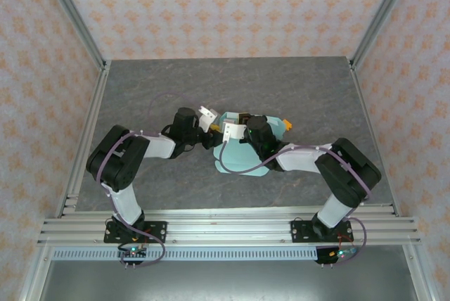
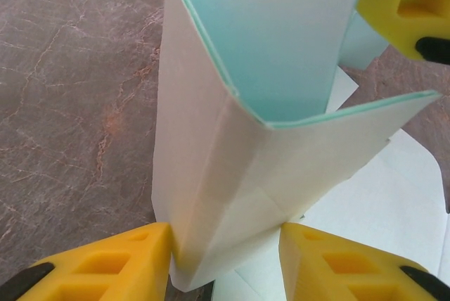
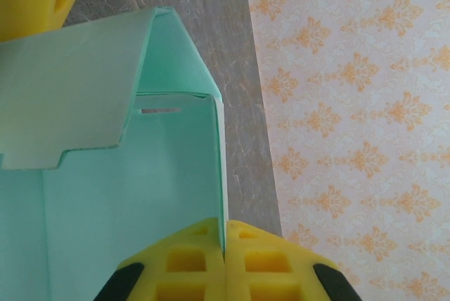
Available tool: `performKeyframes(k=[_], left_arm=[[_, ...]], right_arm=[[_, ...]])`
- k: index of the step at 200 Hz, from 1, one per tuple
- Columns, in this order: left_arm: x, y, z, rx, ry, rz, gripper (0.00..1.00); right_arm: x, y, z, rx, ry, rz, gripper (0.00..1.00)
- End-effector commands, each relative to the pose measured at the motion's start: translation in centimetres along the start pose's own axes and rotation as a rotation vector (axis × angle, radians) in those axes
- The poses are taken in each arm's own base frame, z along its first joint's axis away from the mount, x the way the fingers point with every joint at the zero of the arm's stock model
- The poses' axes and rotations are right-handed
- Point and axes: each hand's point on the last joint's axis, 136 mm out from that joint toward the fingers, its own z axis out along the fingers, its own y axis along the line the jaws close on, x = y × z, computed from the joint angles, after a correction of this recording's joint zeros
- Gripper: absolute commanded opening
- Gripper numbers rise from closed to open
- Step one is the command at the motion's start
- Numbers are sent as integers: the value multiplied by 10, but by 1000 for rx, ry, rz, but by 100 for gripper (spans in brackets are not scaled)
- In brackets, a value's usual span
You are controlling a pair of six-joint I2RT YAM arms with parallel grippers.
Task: Fold the paper box
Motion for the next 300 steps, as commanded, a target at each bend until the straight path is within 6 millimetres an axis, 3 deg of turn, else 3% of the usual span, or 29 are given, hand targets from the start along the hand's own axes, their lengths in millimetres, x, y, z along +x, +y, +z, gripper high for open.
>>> performKeyframes(k=[1,119,179,226,300], left_arm=[[-30,-1,-6,-43,-101,58,45],[-30,-10,-7,-44,-137,78,50],[-38,-20,-6,22,-138,75,52],[-30,-13,-4,10,-118,71,53],[-24,-14,-9,86,-73,47,59]], right_arm=[[-12,0,-4,-34,-56,57,0],[-10,-6,-1,-64,-53,134,0],[-5,5,4,-82,-34,99,0],[3,19,4,-70,0,-16,0],[5,21,8,-68,15,-37,0]])
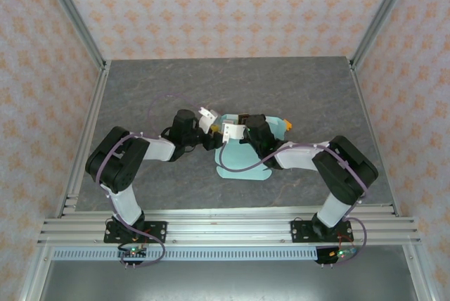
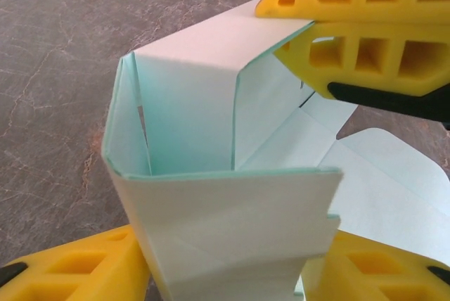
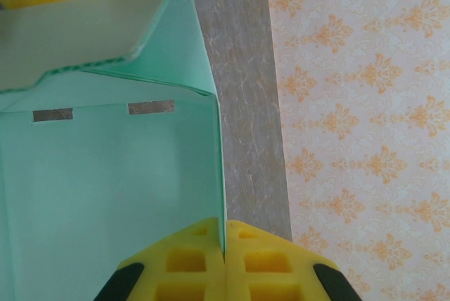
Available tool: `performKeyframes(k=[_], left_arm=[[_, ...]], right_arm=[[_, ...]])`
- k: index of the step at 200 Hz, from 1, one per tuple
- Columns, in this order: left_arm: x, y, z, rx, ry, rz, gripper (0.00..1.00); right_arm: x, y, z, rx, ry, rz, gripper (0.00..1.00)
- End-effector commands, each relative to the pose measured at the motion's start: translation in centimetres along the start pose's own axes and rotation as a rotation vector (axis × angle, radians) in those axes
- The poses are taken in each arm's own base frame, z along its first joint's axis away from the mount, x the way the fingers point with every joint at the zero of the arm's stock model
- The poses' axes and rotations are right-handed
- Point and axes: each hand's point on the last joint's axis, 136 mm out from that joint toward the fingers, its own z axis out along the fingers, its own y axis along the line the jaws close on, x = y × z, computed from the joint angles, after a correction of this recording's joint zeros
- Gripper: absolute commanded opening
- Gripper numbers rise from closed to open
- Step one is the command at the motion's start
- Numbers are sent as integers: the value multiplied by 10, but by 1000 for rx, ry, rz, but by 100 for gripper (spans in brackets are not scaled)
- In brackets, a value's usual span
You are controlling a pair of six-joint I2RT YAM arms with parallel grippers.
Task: Fold the paper box
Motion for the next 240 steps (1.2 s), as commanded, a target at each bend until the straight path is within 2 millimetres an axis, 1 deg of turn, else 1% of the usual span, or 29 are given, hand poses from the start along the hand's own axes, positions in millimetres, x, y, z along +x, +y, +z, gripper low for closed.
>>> performKeyframes(k=[1,25,51,70,84,102,121,137,151,167,188,206,240], left_arm=[[-18,-5,-5,55,-24,27,59],[-16,-5,-11,47,-20,23,66],[-14,-4,-19,28,-22,17,71],[-16,0,-29,13,-40,4,75],[-19,4,-38,-6,-65,-7,76],[-23,11,-51,-56,-104,-29,76],[-19,22,-62,-124,-131,-74,73],[-12,37,-69,-212,-135,-134,69],[-4,54,-73,-308,-120,-191,64],[2,60,-67,-316,-93,-216,63],[3,61,-49,-256,-37,-246,59],[-2,49,-34,-166,-23,-221,58],[-1,25,-13,-45,38,-135,58]], right_arm=[[0,11,1,-23,3,-6,0],[-1,8,-1,-15,0,1,0],[-1,8,-1,-18,-2,4,0],[-1,8,-1,-18,-2,4,0],[-2,7,-1,-16,-5,8,0],[-2,6,-1,-15,-5,8,0],[-3,4,-2,-11,-9,11,0],[-4,4,-1,-11,-11,13,0],[-4,4,-2,-12,-14,15,0],[-5,4,-1,-11,-16,20,0],[-5,4,-1,-12,-16,20,0],[-4,4,-1,-13,-11,20,0],[-3,4,-1,-15,-7,13,0]])
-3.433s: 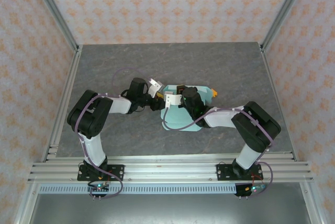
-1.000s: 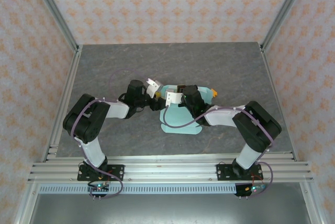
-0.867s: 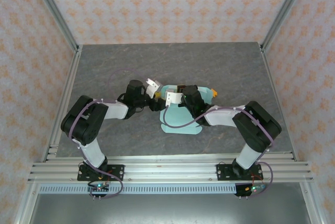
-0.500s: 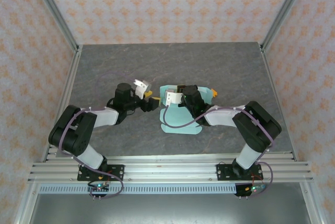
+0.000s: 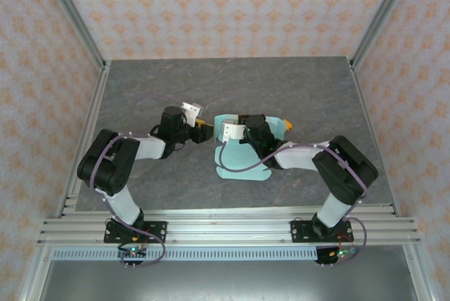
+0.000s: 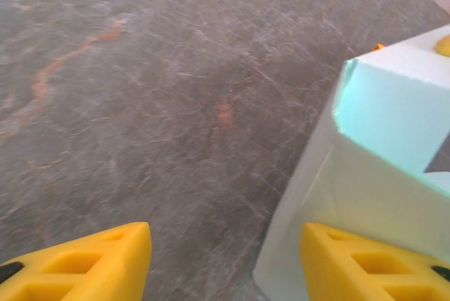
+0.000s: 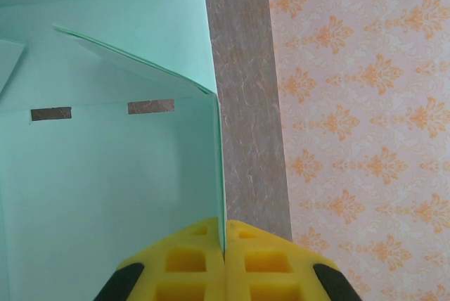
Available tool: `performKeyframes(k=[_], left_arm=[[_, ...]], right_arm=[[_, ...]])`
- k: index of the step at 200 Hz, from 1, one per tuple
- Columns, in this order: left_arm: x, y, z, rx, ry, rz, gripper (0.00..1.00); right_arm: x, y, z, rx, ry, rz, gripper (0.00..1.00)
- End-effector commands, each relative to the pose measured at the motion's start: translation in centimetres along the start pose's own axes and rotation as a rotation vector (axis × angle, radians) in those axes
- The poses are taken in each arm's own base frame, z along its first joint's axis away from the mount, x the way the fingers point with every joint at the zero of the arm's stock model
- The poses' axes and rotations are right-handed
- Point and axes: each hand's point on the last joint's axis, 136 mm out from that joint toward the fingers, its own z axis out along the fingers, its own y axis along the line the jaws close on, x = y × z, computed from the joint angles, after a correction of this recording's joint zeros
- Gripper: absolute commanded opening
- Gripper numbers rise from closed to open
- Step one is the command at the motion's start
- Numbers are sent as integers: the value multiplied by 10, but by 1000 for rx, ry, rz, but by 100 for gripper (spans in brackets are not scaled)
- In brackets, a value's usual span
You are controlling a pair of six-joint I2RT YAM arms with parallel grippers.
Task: Fold the paper box
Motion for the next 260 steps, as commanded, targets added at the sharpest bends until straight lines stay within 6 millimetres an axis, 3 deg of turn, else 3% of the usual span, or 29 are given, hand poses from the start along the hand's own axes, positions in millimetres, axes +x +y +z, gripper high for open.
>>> performKeyframes(k=[1,43,141,260], left_arm=[[1,-27,11,120,47,72,58],[2,-44,18,215,62,108,58],[5,-51,24,280,76,122,63],[-8,-47,39,194,39,123,62]], right_arm=[[-3,4,-1,-15,-6,13,0],[-2,4,-1,-20,2,9,0],[-6,1,1,-29,-3,14,0],[-16,-4,-4,-28,-43,66,0]])
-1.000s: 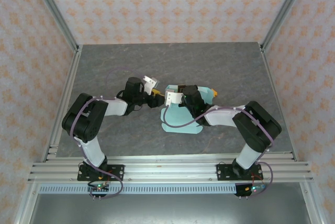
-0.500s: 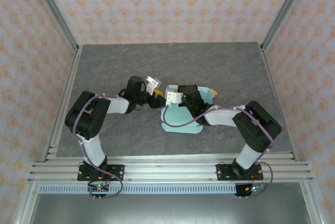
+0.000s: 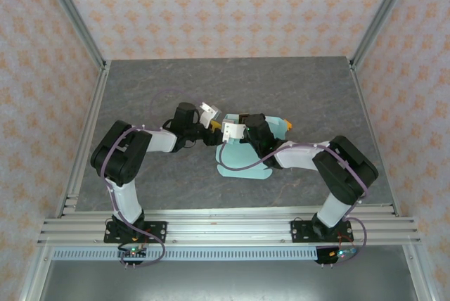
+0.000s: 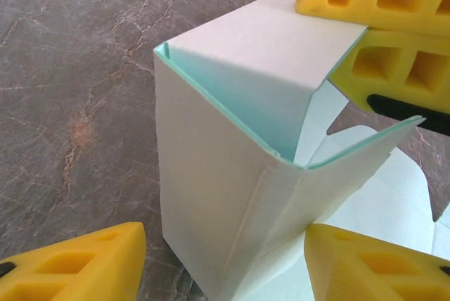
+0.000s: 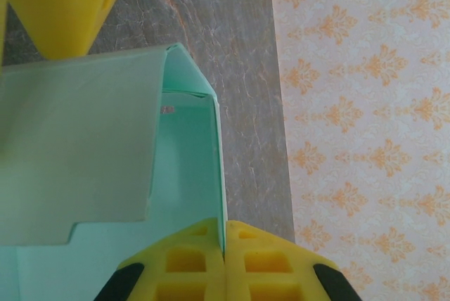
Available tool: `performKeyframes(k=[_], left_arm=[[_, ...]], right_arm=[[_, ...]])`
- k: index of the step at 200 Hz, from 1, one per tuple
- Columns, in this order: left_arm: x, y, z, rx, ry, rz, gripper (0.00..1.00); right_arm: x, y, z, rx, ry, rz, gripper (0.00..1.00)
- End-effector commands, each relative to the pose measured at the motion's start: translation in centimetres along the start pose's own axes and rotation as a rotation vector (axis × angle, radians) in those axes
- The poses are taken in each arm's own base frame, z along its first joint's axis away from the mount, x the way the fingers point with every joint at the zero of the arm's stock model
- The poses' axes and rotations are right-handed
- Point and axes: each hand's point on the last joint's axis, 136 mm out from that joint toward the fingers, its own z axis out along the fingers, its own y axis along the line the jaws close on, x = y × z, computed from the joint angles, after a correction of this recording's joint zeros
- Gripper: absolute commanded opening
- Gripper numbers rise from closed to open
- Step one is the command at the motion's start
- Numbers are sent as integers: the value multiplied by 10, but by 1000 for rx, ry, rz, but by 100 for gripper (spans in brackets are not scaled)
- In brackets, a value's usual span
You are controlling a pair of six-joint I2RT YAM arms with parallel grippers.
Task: Fold the paper box
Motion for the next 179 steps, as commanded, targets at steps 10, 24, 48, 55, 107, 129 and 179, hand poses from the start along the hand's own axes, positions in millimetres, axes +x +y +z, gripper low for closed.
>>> performKeyframes(k=[10,24,48,55,107,129,179], left_arm=[[-19,7,5,-73,-58,17,62],[-21,12,5,-113,-78,11,62],[-24,15,2,-165,-106,16,63],[-23,16,1,-174,-116,13,64],[-24,8,-7,-160,-145,53,70],[-26,5,-8,-150,-156,65,70],[-28,13,-13,-237,-161,87,65]], right_arm=[[-20,-4,-6,-23,-67,58,0],[-21,-6,-7,-23,-71,61,0],[-20,-6,-7,-28,-66,69,0],[-20,-6,-8,-31,-67,68,0],[-20,-7,-10,-41,-62,80,0],[-23,-10,-11,-41,-73,99,0],[-25,-14,-13,-46,-83,122,0]])
